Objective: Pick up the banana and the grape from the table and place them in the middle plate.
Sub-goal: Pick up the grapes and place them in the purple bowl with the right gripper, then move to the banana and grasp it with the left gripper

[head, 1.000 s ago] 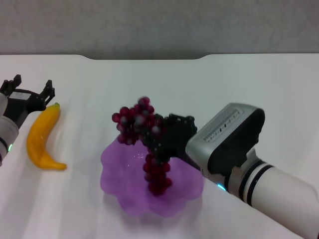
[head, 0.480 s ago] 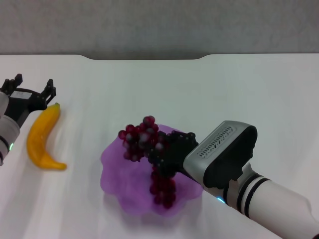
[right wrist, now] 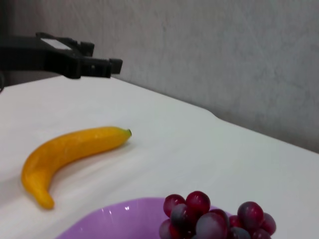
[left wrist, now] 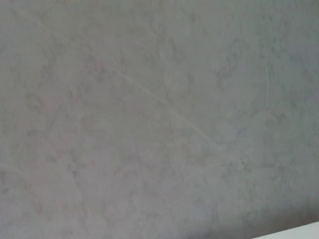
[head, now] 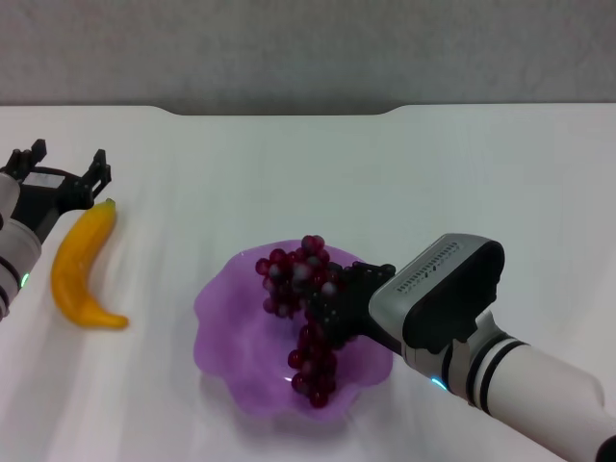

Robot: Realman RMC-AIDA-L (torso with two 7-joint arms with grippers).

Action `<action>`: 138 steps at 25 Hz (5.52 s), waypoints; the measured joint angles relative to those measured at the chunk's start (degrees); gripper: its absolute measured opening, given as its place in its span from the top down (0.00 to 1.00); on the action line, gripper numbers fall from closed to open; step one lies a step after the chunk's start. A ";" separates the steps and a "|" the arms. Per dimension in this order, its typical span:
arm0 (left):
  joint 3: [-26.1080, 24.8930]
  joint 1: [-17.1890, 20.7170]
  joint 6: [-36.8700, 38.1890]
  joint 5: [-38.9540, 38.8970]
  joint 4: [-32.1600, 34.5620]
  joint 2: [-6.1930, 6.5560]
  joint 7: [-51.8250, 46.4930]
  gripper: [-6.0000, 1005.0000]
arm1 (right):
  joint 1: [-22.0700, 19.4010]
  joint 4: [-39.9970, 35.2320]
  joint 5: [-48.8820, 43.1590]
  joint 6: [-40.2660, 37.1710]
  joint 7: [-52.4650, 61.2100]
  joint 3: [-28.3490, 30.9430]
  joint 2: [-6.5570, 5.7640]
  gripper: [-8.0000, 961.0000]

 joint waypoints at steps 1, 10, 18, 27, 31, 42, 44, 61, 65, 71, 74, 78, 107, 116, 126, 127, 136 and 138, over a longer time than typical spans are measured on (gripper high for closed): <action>0.00 -0.03 0.00 0.00 0.00 0.00 0.04 0.18 | 0.11 0.21 0.00 0.00 0.00 -0.02 0.02 0.59; 0.00 -0.13 0.00 0.00 0.00 0.00 -0.06 0.18 | 1.14 1.83 0.04 -1.61 0.15 -0.02 0.09 0.58; 0.00 -0.11 0.00 0.00 0.00 0.00 0.19 0.18 | 1.24 1.77 0.04 -4.22 0.18 0.04 0.04 0.52; 0.00 -0.11 0.00 0.00 0.00 0.00 0.23 0.18 | 1.66 2.60 -0.49 -10.02 0.18 -1.74 0.03 0.31; 0.00 -0.13 0.00 0.00 0.00 0.00 0.21 0.18 | 1.89 4.53 -0.62 -17.89 0.18 -2.98 -0.05 0.15; 0.00 0.33 0.00 0.00 0.00 0.00 0.25 0.18 | -1.03 4.71 -0.12 -29.09 2.42 0.27 -0.31 0.07; 0.00 0.33 0.00 0.00 0.00 0.00 0.25 0.18 | -1.78 5.32 -0.16 -32.91 2.52 0.60 -0.33 0.07; 0.00 0.32 0.00 0.00 0.00 -0.08 -0.14 0.18 | -3.53 22.50 -0.14 -50.49 28.81 4.65 -0.35 0.07; 0.00 0.28 0.00 0.00 0.00 -0.09 -0.16 0.18 | -3.22 26.10 -0.14 -51.76 30.35 7.15 -0.35 0.07; 0.00 0.03 0.00 0.00 0.00 -0.23 -0.18 0.18 | -2.89 30.07 -0.06 -52.99 30.39 10.89 -0.26 0.07; 0.00 0.01 0.00 0.00 0.00 -0.25 -0.18 0.18 | -2.89 30.75 -0.05 -53.00 30.41 12.05 -0.23 0.07; 0.00 -0.04 -1.82 0.00 0.62 -0.26 -0.22 0.18 | -3.14 31.06 -0.05 -53.04 30.43 12.46 -0.28 0.07; -13.34 1.96 -63.66 0.11 38.97 0.36 6.44 0.18 | -3.65 33.01 -0.05 -52.74 30.16 12.16 -0.26 0.07; -13.70 -0.29 -76.47 5.31 43.32 0.20 7.04 0.18 | -3.63 33.01 -0.05 -52.72 30.14 12.15 -0.26 0.07; -16.91 -3.31 -78.81 5.37 37.10 0.38 6.53 0.18 | -3.41 32.90 -0.05 -52.72 30.34 12.08 -0.20 0.07; -17.38 -3.65 -78.67 5.37 36.31 0.38 6.49 0.18 | -3.40 32.83 -0.05 -52.72 30.34 12.07 -0.19 0.07; -20.41 -6.19 -74.08 5.40 26.95 0.57 6.49 0.18 | -3.03 32.90 -0.05 -52.72 30.38 12.07 -0.17 0.07; -21.46 -6.79 -72.94 5.67 24.80 0.73 6.69 0.18 | -2.99 32.92 -0.05 -52.72 30.39 12.07 -0.17 0.07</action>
